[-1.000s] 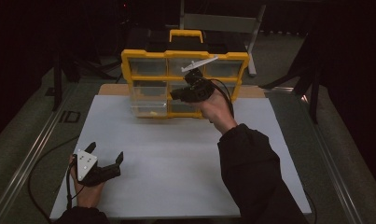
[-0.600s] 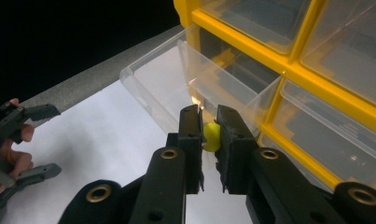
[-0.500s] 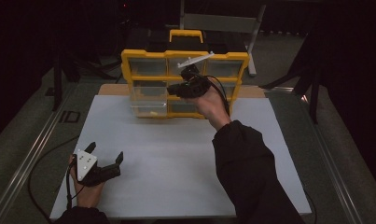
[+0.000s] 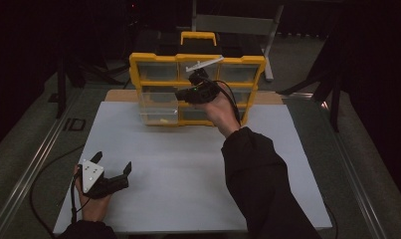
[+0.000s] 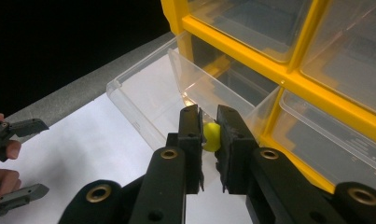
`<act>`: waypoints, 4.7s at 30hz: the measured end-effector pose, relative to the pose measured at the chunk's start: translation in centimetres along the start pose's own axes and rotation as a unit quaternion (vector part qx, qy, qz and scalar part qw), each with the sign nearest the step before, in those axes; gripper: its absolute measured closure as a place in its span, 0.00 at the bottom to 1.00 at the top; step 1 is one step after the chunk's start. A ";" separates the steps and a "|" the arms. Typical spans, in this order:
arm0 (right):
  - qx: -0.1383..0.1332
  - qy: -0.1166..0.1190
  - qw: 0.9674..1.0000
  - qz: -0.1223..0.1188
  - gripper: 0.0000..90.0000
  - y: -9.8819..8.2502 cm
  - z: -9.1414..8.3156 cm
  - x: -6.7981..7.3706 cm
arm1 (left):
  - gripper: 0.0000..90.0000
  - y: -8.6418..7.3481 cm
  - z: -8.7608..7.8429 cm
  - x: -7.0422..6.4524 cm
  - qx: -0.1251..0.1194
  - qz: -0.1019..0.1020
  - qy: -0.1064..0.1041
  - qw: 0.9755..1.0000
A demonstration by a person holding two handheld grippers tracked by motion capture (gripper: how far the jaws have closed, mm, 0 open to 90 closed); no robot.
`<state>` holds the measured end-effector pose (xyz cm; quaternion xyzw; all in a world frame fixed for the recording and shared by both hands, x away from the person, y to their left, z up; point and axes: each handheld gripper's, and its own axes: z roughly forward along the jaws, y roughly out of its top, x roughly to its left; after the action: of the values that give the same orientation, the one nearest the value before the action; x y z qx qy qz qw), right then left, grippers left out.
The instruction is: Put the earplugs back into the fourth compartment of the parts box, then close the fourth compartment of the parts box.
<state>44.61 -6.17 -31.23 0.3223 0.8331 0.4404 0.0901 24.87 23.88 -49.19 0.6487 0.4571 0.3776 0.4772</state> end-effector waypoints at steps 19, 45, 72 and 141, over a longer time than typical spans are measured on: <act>0.006 -0.003 1.000 0.001 0.89 0.4 2.4 0.8 | 0.01 0.0 0.0 0.0 0.000 -0.001 -0.001 1.000; 0.019 -0.016 1.000 -0.001 0.86 -0.1 4.4 1.7 | 0.01 0.0 0.0 0.0 -0.001 -0.002 -0.001 1.000; 0.012 -0.041 0.999 0.008 0.14 -0.4 3.2 1.0 | 0.01 0.0 0.1 0.0 -0.001 -0.001 -0.002 1.000; 0.006 -0.032 0.997 -0.067 1.00 -6.9 2.2 3.1 | 0.01 0.0 0.0 0.0 0.000 -0.001 0.000 1.000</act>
<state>40.00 -5.51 -37.61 0.2802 0.8519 0.4181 0.1446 24.87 23.85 -49.20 0.6481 0.4575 0.3774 0.4778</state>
